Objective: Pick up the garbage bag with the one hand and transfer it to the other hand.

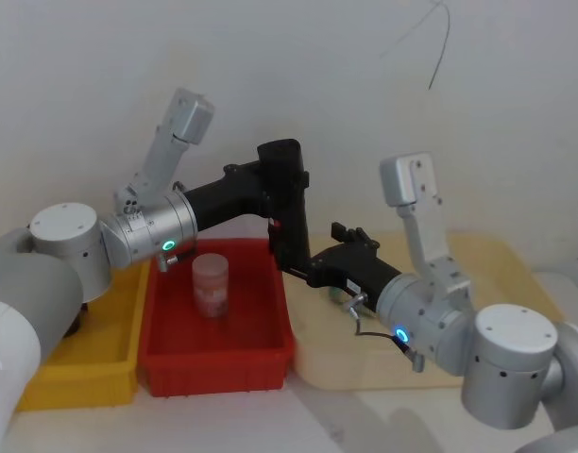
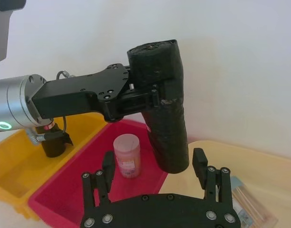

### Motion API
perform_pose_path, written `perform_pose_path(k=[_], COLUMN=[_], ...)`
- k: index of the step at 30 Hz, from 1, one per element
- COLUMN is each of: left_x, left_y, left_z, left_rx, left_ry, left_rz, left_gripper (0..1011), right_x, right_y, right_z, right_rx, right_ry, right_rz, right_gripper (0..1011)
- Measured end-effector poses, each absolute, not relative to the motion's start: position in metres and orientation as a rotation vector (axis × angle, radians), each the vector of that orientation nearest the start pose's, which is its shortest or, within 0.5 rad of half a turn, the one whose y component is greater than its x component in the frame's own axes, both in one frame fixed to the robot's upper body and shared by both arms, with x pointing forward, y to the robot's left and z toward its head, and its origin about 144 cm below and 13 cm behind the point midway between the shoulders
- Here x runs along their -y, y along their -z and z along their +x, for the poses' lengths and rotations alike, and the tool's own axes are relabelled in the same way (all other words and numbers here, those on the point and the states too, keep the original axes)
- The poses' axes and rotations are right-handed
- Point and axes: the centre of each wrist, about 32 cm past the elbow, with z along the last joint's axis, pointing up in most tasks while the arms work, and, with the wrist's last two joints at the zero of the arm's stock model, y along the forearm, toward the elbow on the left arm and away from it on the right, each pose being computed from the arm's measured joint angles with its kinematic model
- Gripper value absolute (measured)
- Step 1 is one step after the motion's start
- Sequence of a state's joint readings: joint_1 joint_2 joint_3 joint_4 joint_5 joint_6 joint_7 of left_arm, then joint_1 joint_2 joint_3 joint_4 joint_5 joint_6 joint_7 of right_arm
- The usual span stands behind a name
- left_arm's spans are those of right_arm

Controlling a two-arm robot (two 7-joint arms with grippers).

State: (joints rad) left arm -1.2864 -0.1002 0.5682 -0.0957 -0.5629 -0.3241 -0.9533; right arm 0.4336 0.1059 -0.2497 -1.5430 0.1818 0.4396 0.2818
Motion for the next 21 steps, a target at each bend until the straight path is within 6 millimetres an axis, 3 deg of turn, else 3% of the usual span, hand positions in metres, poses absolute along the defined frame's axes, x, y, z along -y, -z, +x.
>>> perform_pose_path(k=[21], left_x=[-0.15], left_y=[-1.301], left_z=[0.717], left_rx=[0.102], left_ry=[-0.472], left_rz=[-0.079], left_gripper=[453], right_x=[0.146], right_y=[-1.275], right_z=[0.579], right_rx=[0.071], right_ry=[1.122], right_rz=[-0.122], right_gripper=[1000])
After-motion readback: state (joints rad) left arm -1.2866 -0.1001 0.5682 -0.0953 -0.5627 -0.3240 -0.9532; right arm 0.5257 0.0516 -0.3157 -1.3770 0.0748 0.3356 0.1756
